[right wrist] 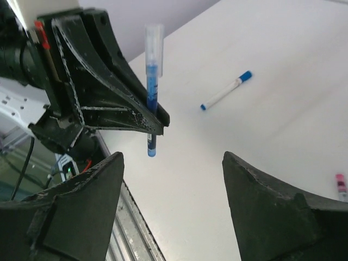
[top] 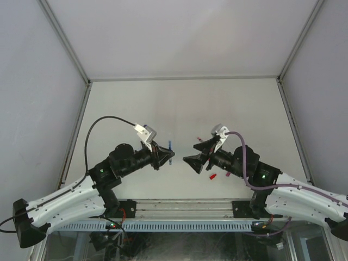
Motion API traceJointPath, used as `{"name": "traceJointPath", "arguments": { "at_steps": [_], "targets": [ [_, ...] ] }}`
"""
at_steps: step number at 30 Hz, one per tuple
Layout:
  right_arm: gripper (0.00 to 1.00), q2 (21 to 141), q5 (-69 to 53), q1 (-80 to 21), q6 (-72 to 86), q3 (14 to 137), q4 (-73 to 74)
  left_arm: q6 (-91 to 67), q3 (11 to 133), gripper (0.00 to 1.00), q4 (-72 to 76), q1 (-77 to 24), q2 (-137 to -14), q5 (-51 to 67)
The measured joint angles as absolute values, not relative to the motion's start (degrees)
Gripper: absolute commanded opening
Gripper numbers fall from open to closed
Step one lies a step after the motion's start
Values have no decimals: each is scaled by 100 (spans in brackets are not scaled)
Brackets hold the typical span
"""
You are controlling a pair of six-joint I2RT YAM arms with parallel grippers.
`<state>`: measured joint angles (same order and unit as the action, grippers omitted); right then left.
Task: Insert the pens into the pen caps
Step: Press the pen cap onto the pen, then place the pen at the center of the board.
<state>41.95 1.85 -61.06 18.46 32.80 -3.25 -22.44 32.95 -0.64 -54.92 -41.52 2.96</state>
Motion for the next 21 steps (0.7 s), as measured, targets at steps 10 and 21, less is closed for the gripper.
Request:
{"name": "traceJointPath", "arguments": {
  "at_steps": [10, 21],
  "targets": [
    [87, 4287, 1219, -5802, 2158, 3555, 1151, -2639, 3435, 0, -1273, -5400, -4383, -810],
    [93, 4257, 1413, -5137, 2600, 3555, 2287, -3096, 4189, 0, -2545, -4309, -5446, -1168]
  ]
}}
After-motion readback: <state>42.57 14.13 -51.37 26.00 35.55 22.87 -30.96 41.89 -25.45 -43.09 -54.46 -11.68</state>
